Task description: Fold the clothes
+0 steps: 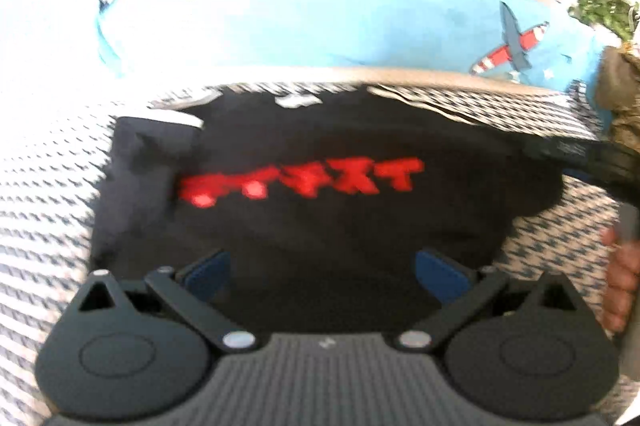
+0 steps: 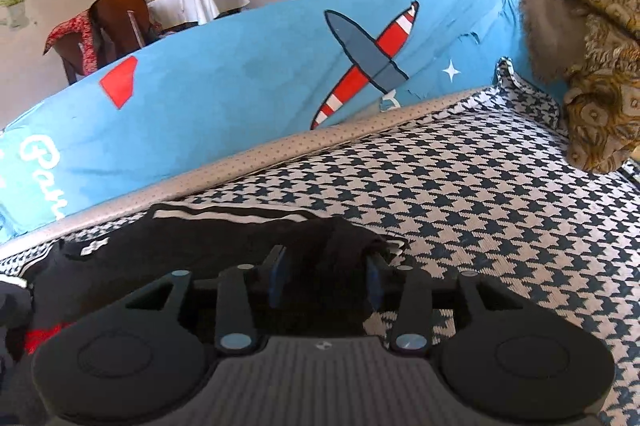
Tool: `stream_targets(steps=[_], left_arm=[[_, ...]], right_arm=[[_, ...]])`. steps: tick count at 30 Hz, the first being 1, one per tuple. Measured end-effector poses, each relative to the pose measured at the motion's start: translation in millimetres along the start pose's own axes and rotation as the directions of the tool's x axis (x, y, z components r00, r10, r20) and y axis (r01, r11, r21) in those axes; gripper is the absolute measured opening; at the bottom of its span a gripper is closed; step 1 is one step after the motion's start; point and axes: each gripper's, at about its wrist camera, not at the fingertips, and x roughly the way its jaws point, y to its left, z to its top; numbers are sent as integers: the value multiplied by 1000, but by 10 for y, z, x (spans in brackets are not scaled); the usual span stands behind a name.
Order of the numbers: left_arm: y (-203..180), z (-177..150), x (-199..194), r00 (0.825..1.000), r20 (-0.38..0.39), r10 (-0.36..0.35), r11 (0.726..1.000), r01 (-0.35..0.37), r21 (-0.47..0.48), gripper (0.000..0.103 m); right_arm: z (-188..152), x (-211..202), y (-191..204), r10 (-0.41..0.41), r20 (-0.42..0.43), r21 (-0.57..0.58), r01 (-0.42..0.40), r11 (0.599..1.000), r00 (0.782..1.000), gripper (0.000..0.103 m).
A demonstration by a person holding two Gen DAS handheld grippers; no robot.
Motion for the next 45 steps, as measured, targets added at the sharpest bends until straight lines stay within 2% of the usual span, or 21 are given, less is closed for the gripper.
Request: stream_targets(steps=[4, 10, 20, 23, 28, 37, 38, 41, 42, 45], left_arm=[[170, -11, -48, 998, 13, 65, 998, -65, -3, 103], [474, -133, -147, 998, -12, 63, 994, -64, -92, 103], [691, -477, -392, 998, -19, 62, 987, -64, -148, 103], [695, -590, -452, 998, -22, 67, 989, -69, -129, 103], [650, -798, -564, 999, -17, 47, 997, -48, -69, 103], [465, -1078, -709, 1000, 0, -32, 998, 32, 53, 103], [431, -1090, -709, 999, 2, -36, 997, 35, 72, 103], [345, -1107, -687, 999, 12, -37, 993, 35, 113, 103], [328, -1107, -667, 999, 10, -40, 992, 39, 120, 103], [278, -1108, -618, 999, -1, -52, 988, 51, 145, 103]], right_arm=[[-89, -160, -5, 46, -22, 19, -45, 999, 999, 42], [-340, -392, 38, 130, -88, 21, -128, 992, 988, 42], [-741, -643, 236, 248, -172, -44, -259, 965, 953, 43], [-834, -668, 272, 290, -200, -35, -302, 953, 936, 47], [-981, -646, 362, 340, -268, -22, -359, 933, 901, 48], [-1077, -592, 550, 357, -293, -50, -387, 921, 887, 48], [-1077, -589, 569, 358, -290, -53, -388, 920, 887, 47], [-1060, -584, 606, 366, -281, -47, -394, 918, 887, 23], [-1052, -584, 614, 370, -277, -42, -396, 917, 887, 18], [-969, -611, 615, 397, -249, -13, -413, 911, 883, 12]])
